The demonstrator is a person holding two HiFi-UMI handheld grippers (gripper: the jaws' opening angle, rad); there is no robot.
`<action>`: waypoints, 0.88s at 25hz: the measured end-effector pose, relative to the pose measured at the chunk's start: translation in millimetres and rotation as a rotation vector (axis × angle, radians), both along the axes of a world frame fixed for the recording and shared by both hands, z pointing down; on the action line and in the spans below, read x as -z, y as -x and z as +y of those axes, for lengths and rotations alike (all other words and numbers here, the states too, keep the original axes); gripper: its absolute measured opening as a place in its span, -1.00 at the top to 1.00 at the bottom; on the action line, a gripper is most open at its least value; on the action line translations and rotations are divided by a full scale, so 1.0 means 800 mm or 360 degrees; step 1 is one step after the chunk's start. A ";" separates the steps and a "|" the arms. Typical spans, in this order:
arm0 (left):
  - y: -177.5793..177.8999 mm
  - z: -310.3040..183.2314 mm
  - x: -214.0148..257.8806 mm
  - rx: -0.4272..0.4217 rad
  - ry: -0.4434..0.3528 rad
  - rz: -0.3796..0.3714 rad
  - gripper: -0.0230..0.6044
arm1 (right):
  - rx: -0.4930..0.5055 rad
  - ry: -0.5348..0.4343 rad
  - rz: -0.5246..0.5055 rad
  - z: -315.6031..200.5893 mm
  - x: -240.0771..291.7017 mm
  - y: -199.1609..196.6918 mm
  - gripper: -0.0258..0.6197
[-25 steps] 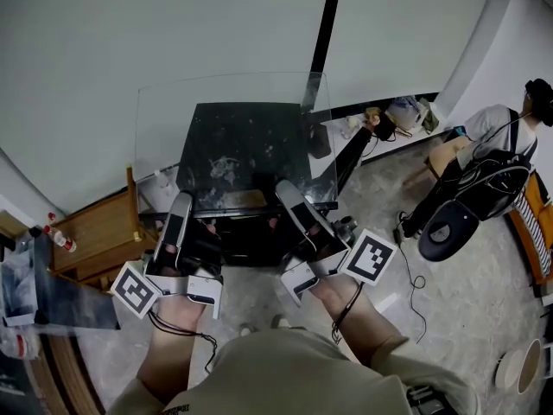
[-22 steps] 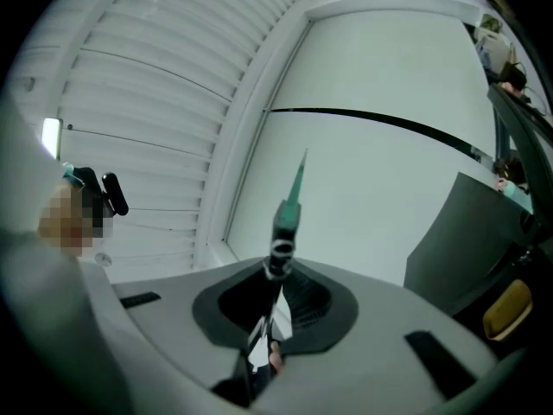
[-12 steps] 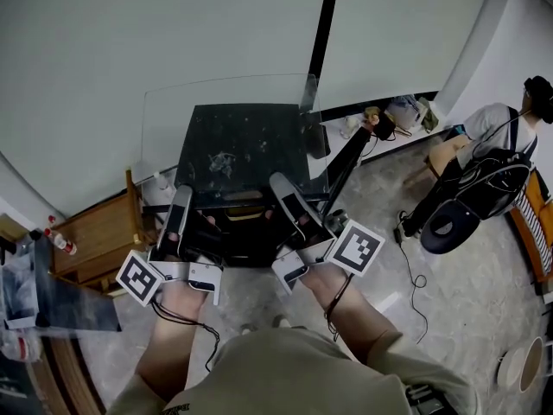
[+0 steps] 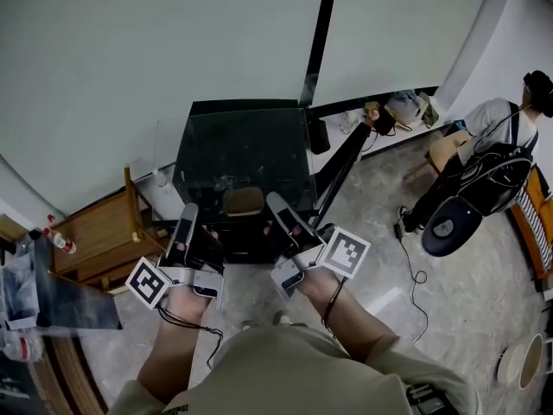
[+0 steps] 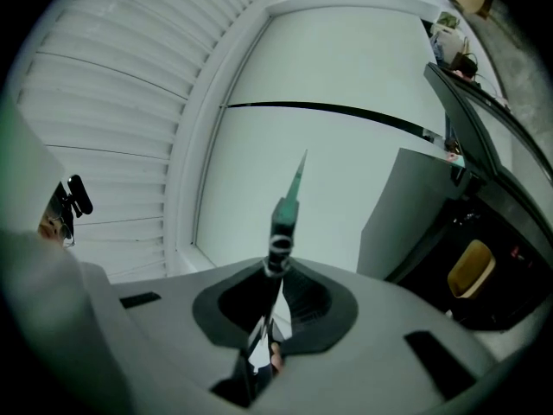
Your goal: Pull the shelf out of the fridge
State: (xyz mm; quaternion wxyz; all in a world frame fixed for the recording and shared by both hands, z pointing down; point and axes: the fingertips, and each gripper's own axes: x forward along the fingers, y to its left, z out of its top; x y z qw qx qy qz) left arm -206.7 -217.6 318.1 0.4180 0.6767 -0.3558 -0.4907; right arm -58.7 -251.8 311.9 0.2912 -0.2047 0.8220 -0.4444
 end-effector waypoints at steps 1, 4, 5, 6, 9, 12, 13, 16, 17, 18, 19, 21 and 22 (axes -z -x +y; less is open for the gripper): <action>-0.001 0.000 -0.007 -0.0002 0.0009 0.0006 0.88 | 0.0002 0.0019 0.0008 -0.001 -0.008 0.000 0.89; -0.001 -0.001 -0.029 -0.0012 0.0018 0.0017 0.88 | 0.0011 0.0070 0.0026 -0.002 -0.029 -0.001 0.89; -0.001 -0.001 -0.035 -0.0012 0.0029 0.0021 0.88 | 0.0014 0.0084 0.0032 -0.002 -0.035 -0.001 0.89; -0.001 -0.001 -0.041 -0.0012 0.0043 0.0025 0.88 | 0.0017 0.0100 0.0039 -0.001 -0.042 -0.001 0.89; -0.002 0.004 -0.059 -0.0012 0.0087 0.0034 0.88 | 0.0020 0.0146 0.0060 0.003 -0.061 -0.002 0.89; -0.002 0.009 -0.074 -0.0009 0.0126 0.0035 0.88 | 0.0032 0.0168 0.0093 0.007 -0.077 -0.003 0.88; -0.002 0.009 -0.078 -0.0007 0.0134 0.0034 0.88 | 0.0036 0.0174 0.0107 0.008 -0.082 -0.003 0.87; -0.005 0.008 -0.085 -0.0004 0.0157 0.0040 0.87 | 0.0031 0.0210 0.0126 0.006 -0.094 -0.007 0.86; -0.006 0.007 -0.087 -0.0003 0.0167 0.0040 0.87 | 0.0030 0.0222 0.0122 0.005 -0.097 -0.008 0.86; -0.007 0.007 -0.089 -0.0004 0.0177 0.0040 0.87 | 0.0031 0.0231 0.0117 0.005 -0.099 -0.009 0.86; -0.007 0.008 -0.091 -0.0006 0.0185 0.0040 0.87 | 0.0034 0.0239 0.0114 0.006 -0.101 -0.008 0.86; -0.006 0.010 -0.095 -0.0013 0.0190 0.0034 0.87 | 0.0040 0.0260 0.0118 0.009 -0.105 -0.007 0.86; -0.005 0.011 -0.098 -0.0019 0.0192 0.0028 0.87 | 0.0041 0.0268 0.0126 0.011 -0.106 -0.007 0.86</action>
